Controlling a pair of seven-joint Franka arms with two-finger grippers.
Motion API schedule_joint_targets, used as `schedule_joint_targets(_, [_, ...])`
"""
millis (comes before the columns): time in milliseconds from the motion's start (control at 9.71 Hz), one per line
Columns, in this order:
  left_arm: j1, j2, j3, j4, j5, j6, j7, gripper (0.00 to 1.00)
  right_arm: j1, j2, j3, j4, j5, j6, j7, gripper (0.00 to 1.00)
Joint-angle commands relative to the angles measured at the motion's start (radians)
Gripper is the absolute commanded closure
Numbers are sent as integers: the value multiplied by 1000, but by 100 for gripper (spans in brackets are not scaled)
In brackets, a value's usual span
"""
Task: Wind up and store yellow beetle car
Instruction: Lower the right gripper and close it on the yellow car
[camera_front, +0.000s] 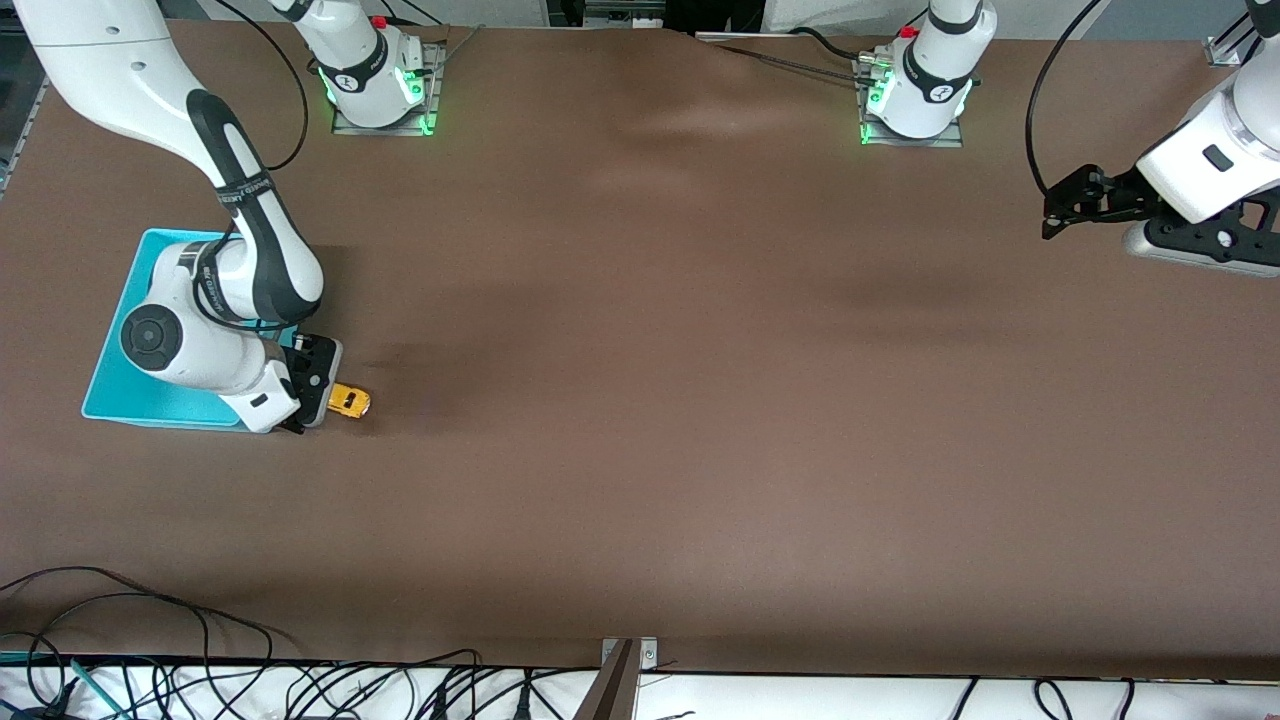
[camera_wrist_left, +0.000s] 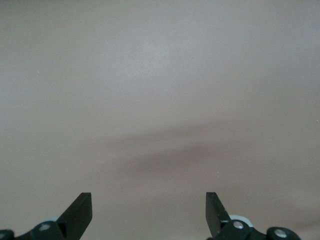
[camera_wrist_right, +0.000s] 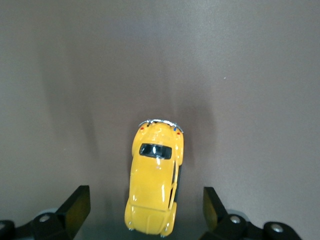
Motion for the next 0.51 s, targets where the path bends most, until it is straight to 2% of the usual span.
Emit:
schedule_joint_targets(0, [-15,-19,19,-17,-16,8,-10,0,-9,13,17,9,11,14,-23,6])
schedule_joint_targets(103, [-17,-10,18,-11,-16,7,-12,0,-9,11,17,7,11,14,-23,29])
schedule_joint_targets(206, [-17,-10,16,-11,-16,5,-12,0,-8,11,17,6,12,11,-22,59])
schedule_joint_targets(309, [-14,-10,16,-11,-16,5,-9,0,-9,11,18,6,11,9,-21,77])
schedule_joint_targets(412, [-12,-10,16,-11,-16,5,-11,0,-8,11,18,6,11,9,-23,88])
